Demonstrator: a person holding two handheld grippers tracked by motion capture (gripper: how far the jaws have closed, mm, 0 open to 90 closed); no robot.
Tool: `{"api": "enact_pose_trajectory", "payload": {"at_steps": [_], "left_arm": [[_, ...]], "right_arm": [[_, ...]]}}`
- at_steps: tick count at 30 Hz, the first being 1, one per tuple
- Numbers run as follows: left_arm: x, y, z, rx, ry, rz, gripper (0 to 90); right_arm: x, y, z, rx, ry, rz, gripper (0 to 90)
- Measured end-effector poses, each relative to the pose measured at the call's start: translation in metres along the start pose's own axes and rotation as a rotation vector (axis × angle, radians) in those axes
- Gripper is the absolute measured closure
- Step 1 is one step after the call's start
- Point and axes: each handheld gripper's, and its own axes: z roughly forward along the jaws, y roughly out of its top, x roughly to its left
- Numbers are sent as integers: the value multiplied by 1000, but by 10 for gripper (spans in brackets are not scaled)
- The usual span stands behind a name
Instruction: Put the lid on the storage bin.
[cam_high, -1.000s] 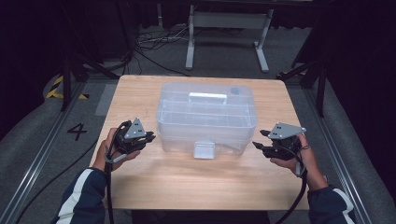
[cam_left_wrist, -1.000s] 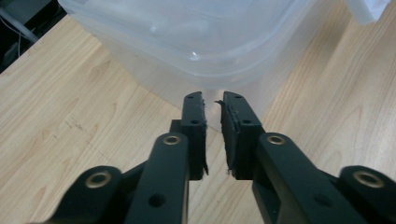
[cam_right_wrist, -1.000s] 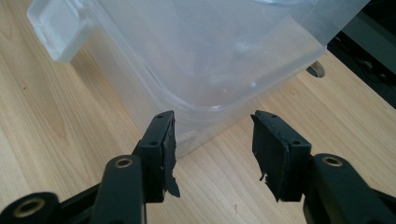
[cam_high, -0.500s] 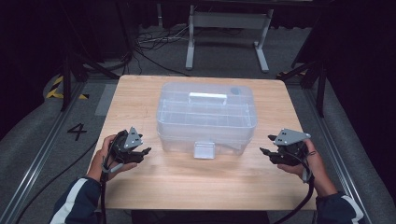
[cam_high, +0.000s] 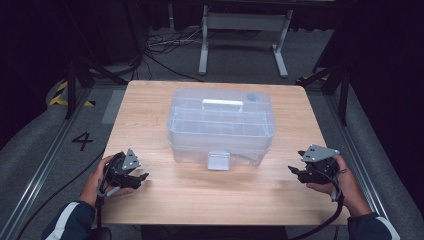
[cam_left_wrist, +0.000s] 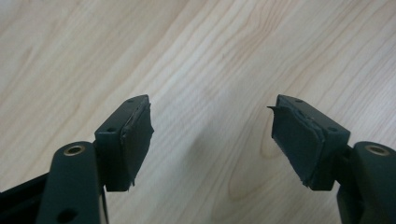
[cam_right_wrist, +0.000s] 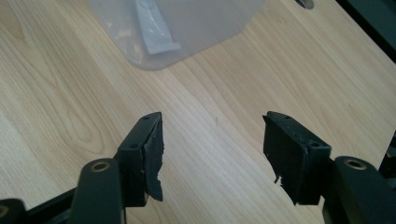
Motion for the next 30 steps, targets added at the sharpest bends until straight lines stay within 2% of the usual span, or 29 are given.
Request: {"api": "enact_pose_trajectory", "payload": {"at_steps": [7, 11, 15, 18, 20, 23, 24, 25, 27, 30], "left_arm": [[0, -18, -5, -27, -36, -22, 261], [-1, -24, -6, -36, -37, -27, 254], [0, -28, -6, -37, -56, -31, 246], [1, -34, -6, -50, -81, -53, 243], [2, -37, -6, -61, -81, -69, 236], [4, -42, -6, -74, -104, -91, 229], [5, -45, -6, -84, -109, -109, 224], [5, -45, -6, -84, -109, -109, 217], [6, -49, -5, -100, -125, -132, 215], [8, -56, -3, -136, -143, -196, 199]], "right_arm": [[-3, -22, 3, 28, -15, 36, 382], [-5, -38, 5, 22, -18, 69, 373], [-4, -47, 6, 24, -17, 85, 368], [-3, -58, 8, 15, -18, 99, 361], [-3, -64, 9, 2, -13, 112, 349], [-2, -74, 11, -19, -4, 153, 332], [-2, -76, 12, -24, 2, 163, 332], [-2, -76, 12, -24, 2, 163, 332], [0, -87, 15, -43, 12, 195, 322], [0, -100, 20, -58, 25, 259, 307]]}}
